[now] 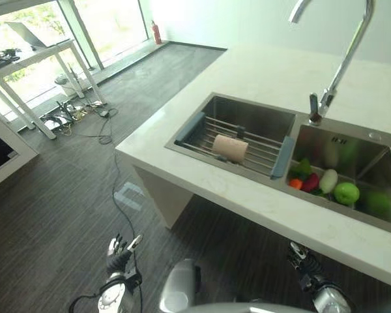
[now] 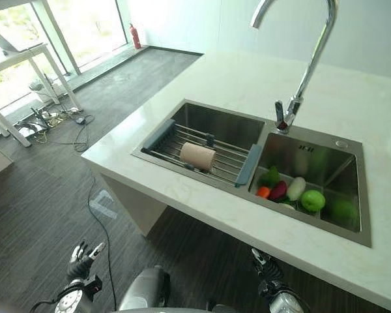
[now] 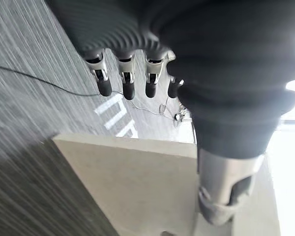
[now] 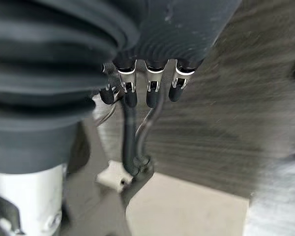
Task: Place the dishes in the dishwasher.
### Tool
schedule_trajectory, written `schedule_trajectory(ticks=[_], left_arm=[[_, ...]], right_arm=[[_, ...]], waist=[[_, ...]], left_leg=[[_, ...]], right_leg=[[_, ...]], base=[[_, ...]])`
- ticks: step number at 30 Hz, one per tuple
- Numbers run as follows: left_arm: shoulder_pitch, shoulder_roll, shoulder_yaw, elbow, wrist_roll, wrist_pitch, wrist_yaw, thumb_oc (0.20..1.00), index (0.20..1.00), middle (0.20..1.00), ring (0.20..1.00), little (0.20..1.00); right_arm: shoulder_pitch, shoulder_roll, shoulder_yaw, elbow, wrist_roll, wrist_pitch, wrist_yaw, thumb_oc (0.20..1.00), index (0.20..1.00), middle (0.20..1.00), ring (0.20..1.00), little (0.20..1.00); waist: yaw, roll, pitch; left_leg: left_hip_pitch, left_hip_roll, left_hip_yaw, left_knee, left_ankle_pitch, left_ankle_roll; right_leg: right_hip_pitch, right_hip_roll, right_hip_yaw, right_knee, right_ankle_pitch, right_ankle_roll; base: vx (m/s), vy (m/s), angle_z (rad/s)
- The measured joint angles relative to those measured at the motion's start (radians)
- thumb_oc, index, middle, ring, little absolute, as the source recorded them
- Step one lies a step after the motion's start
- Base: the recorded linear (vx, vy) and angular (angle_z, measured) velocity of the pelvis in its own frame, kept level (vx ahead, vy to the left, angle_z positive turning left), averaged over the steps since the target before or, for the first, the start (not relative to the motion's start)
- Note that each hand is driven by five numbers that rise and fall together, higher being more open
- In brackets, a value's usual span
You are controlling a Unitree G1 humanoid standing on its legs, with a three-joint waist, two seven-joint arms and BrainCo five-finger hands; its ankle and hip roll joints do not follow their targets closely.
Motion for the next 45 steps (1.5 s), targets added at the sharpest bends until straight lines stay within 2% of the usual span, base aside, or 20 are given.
schedule_trajectory(ticks=[1, 3, 4, 5, 6, 7, 8, 10, 12, 14, 15, 18, 23, 28, 30, 34, 37, 39, 43, 45], left_arm=[[-0.080, -0.005, 0.017, 0.089, -0.001, -0.001, 0.022, 1.000, 1.000, 1.000, 1.000, 1.000], [-0.139, 0.024, -0.001, 0.095, 0.000, -0.027, 0.034, 1.000, 1.000, 1.000, 1.000, 1.000], [-0.145, 0.025, 0.024, 0.066, -0.007, -0.040, 0.039, 1.000, 1.000, 1.000, 1.000, 1.000], [-0.103, 0.024, 0.049, 0.068, -0.002, -0.050, 0.036, 1.000, 1.000, 1.000, 1.000, 1.000], [-0.094, 0.028, 0.050, 0.068, -0.009, -0.049, 0.043, 1.000, 1.000, 1.000, 1.000, 1.000], [-0.097, 0.027, 0.049, 0.069, -0.018, -0.050, 0.049, 1.000, 1.000, 1.000, 1.000, 1.000], [-0.092, 0.030, 0.058, 0.076, -0.032, -0.051, 0.053, 1.000, 1.000, 1.000, 1.000, 1.000], [-0.095, 0.047, 0.087, 0.081, -0.033, -0.058, 0.071, 1.000, 1.000, 1.000, 1.000, 1.000], [-0.096, 0.071, 0.087, 0.077, -0.036, -0.078, 0.089, 1.000, 1.000, 1.000, 1.000, 1.000], [-0.087, 0.091, 0.094, 0.059, -0.036, -0.089, 0.119, 1.000, 1.000, 1.000, 1.000, 1.000], [-0.081, 0.094, 0.093, 0.040, -0.035, -0.093, 0.132, 1.000, 1.000, 1.000, 1.000, 1.000], [-0.062, 0.071, 0.104, 0.016, -0.036, -0.102, 0.172, 1.000, 1.000, 1.000, 1.000, 1.000], [-0.065, 0.054, 0.159, -0.015, -0.036, -0.148, 0.275, 1.000, 1.000, 1.000, 1.000, 1.000], [-0.091, 0.046, 0.409, 0.027, -0.217, -0.207, 0.364, 1.000, 1.000, 1.000, 1.000, 1.000], [-0.097, 0.135, 0.499, 0.004, -0.241, -0.235, 0.482, 1.000, 1.000, 1.000, 1.000, 1.000], [-0.103, 0.278, 0.563, -0.084, -0.188, -0.291, 0.685, 1.000, 1.000, 1.000, 1.000, 1.000], [-0.102, 0.329, 0.534, -0.234, 0.008, -0.286, 0.808, 1.000, 1.000, 1.000, 1.000, 1.000], [-0.103, 0.347, 0.499, -0.324, 0.100, -0.280, 0.820, 1.000, 1.000, 1.000, 1.000, 1.000], [-0.109, 0.388, 0.344, -0.705, 0.333, -0.208, 0.780, 1.000, 1.000, 1.000, 1.000, 1.000], [-0.174, 0.407, 0.273, -0.788, 0.413, -0.157, 0.719, 1.000, 1.000, 1.000, 1.000, 1.000]], right_arm=[[0.037, -0.007, -0.018, 0.003, -0.001, -0.002, -0.008, 1.000, 1.000, 1.000, 1.000, 1.000], [0.058, 0.021, -0.034, 0.014, -0.001, -0.003, -0.007, 1.000, 1.000, 1.000, 1.000, 1.000], [0.092, 0.042, -0.050, 0.021, -0.015, -0.004, 0.003, 1.000, 1.000, 1.000, 1.000, 1.000], [0.135, 0.038, -0.072, 0.022, -0.022, -0.004, 0.003, 1.000, 1.000, 1.000, 1.000, 1.000], [0.156, 0.040, -0.070, 0.028, -0.022, -0.001, 0.003, 1.000, 1.000, 1.000, 1.000, 1.000], [0.159, 0.051, -0.068, 0.038, -0.031, -0.006, 0.010, 1.000, 1.000, 1.000, 1.000, 1.000], [0.138, 0.063, -0.068, 0.056, -0.034, -0.011, 0.017, 1.000, 1.000, 1.000, 1.000, 1.000], [0.099, 0.091, -0.069, 0.075, -0.042, -0.011, 0.026, 1.000, 1.000, 1.000, 1.000, 1.000], [0.086, 0.098, -0.069, 0.089, -0.049, -0.015, 0.027, 1.000, 1.000, 1.000, 1.000, 1.000], [0.093, 0.100, -0.069, 0.106, -0.060, -0.021, 0.026, 1.000, 1.000, 1.000, 1.000, 1.000], [0.101, 0.097, -0.074, 0.112, -0.059, -0.022, 0.025, 1.000, 1.000, 1.000, 1.000, 1.000], [0.137, 0.068, -0.077, 0.139, -0.059, -0.024, 0.025, 1.000, 1.000, 1.000, 1.000, 1.000], [0.129, 0.055, -0.078, 0.138, -0.059, -0.027, 0.027, 1.000, 1.000, 1.000, 1.000, 1.000], [0.142, 0.067, -0.110, 0.214, -0.060, -0.028, 0.036, 1.000, 1.000, 1.000, 1.000, 1.000], [0.178, 0.062, -0.110, 0.218, -0.060, -0.022, 0.035, 1.000, 1.000, 1.000, 1.000, 1.000], [0.213, 0.061, -0.118, 0.224, -0.058, -0.002, 0.030, 1.000, 1.000, 1.000, 1.000, 1.000], [0.240, 0.058, -0.118, 0.265, -0.053, 0.004, 0.022, 1.000, 1.000, 1.000, 1.000, 1.000], [0.244, 0.056, -0.118, 0.275, -0.022, 0.020, 0.019, 1.000, 1.000, 1.000, 1.000, 1.000], [0.263, 0.059, -0.117, 0.275, 0.001, 0.024, 0.014, 1.000, 1.000, 1.000, 1.000, 1.000], [0.262, 0.059, -0.112, 0.275, 0.002, 0.025, 0.015, 1.000, 1.000, 1.000, 1.000, 1.000]], waist=[[-0.051, 0.015, -0.004], [-0.076, -0.009, -0.010], [-0.121, -0.012, -0.023], [-0.131, 0.009, -0.032], [-0.126, 0.010, -0.030], [-0.119, 0.011, -0.027], [-0.116, 0.001, -0.031], [-0.111, -0.048, -0.056], [-0.097, -0.060, -0.064], [-0.088, -0.085, -0.080], [-0.089, -0.093, -0.092], [-0.087, -0.051, -0.121], [-0.083, -0.049, -0.122], [-0.086, -0.062, -0.146], [-0.088, -0.061, -0.157], [-0.088, -0.041, -0.179], [-0.078, -0.026, -0.200], [-0.077, -0.021, -0.204], [-0.080, -0.034, -0.211], [-0.092, -0.032, -0.214]], left_leg=[[0.023, -0.014, 0.081, 0.070, -0.006, 0.015], [0.117, -0.044, 0.096, 0.190, -0.013, 0.018], [0.209, -0.059, 0.099, 0.131, -0.009, 0.024], [0.274, -0.052, 0.095, 0.046, 0.033, 0.067], [0.300, -0.053, 0.087, 0.006, 0.025, 0.083], [0.308, -0.044, 0.063, 0.007, 0.020, 0.106], [0.316, -0.054, 0.058, 0.007, 0.008, 0.117], [0.320, -0.102, 0.058, 0.006, -0.009, 0.120], [0.344, -0.106, 0.065, 0.004, -0.029, 0.118], [0.362, -0.119, 0.067, -0.001, -0.052, 0.102], [0.365, -0.121, 0.064, -0.001, -0.055, 0.092], [0.362, -0.058, 0.069, 0.005, -0.047, 0.049], [0.373, -0.024, 0.066, 0.000, -0.045, 0.025], [0.379, -0.024, 0.068, -0.001, -0.061, 0.023], [0.383, -0.024, 0.068, -0.001, -0.060, 0.024], [0.380, -0.025, 0.069, -0.001, -0.061, 0.024], [0.382, -0.025, 0.068, -0.001, -0.061, 0.024], [0.381, -0.025, 0.070, -0.001, -0.061, 0.024], [0.379, -0.025, 0.068, -0.001, -0.060, 0.024], [0.379, -0.024, 0.069, -0.001, -0.060, 0.023]], right_leg=[[0.043, -0.012, -0.078, 0.002, -0.022, -0.026], [0.044, -0.058, -0.167, 0.001, 0.008, -0.028], [0.047, -0.060, -0.153, 0.009, 0.015, -0.017], [0.047, -0.047, -0.145, 0.032, -0.001, -0.009], [0.041, -0.050, -0.139, 0.074, -0.021, -0.002], [-0.017, -0.073, -0.116, 0.172, -0.081, 0.021], [-0.023, -0.111, -0.094, 0.146, -0.084, 0.050], [-0.059, -0.240, -0.040, 0.098, -0.040, 0.119], [-0.069, -0.280, -0.029, 0.061, 0.003, 0.158], [-0.070, -0.289, -0.016, 0.045, 0.025, 0.161], [-0.068, -0.287, -0.001, 0.031, 0.074, 0.153], [-0.048, -0.219, -0.007, -0.019, 0.118, 0.125], [-0.017, -0.182, -0.020, -0.053, 0.132, 0.108], [-0.013, -0.184, -0.020, -0.053, 0.121, 0.104], [-0.016, -0.185, -0.018, -0.059, 0.116, 0.096], [-0.015, -0.186, -0.019, -0.059, 0.115, 0.099], [-0.016, -0.186, -0.021, -0.059, 0.113, 0.099], [-0.016, -0.186, -0.020, -0.059, 0.114, 0.100], [-0.019, -0.185, -0.018, -0.059, 0.114, 0.101], [-0.022, -0.184, -0.017, -0.059, 0.114, 0.101]], base=[[0.14, 0.225, -0.42], [0.12, 0.127, -0.72], [0.06, 0.053, -0.52], [0.07, 0.074, 0.12], [0.07, 0.071, 0.40], [0.09, 0.085, 0.41], [0.05, 0.035, 0.29], [0.05, 0.024, 0.16], [0.04, 0.008, -0.05], [0.03, -0.006, -0.11], [0.03, -0.006, -0.03], [0.03, 0.004, -0.06], [0.00, 0.000, 0.01], [0.04, 0.011, -0.01], [0.00, 0.043, -0.01], [0.00, 0.007, -0.01], [-0.01, 0.002, 0.01], [0.00, 0.000, 0.00], [0.01, -0.031, 0.00], [0.03, -0.046, -0.04]])
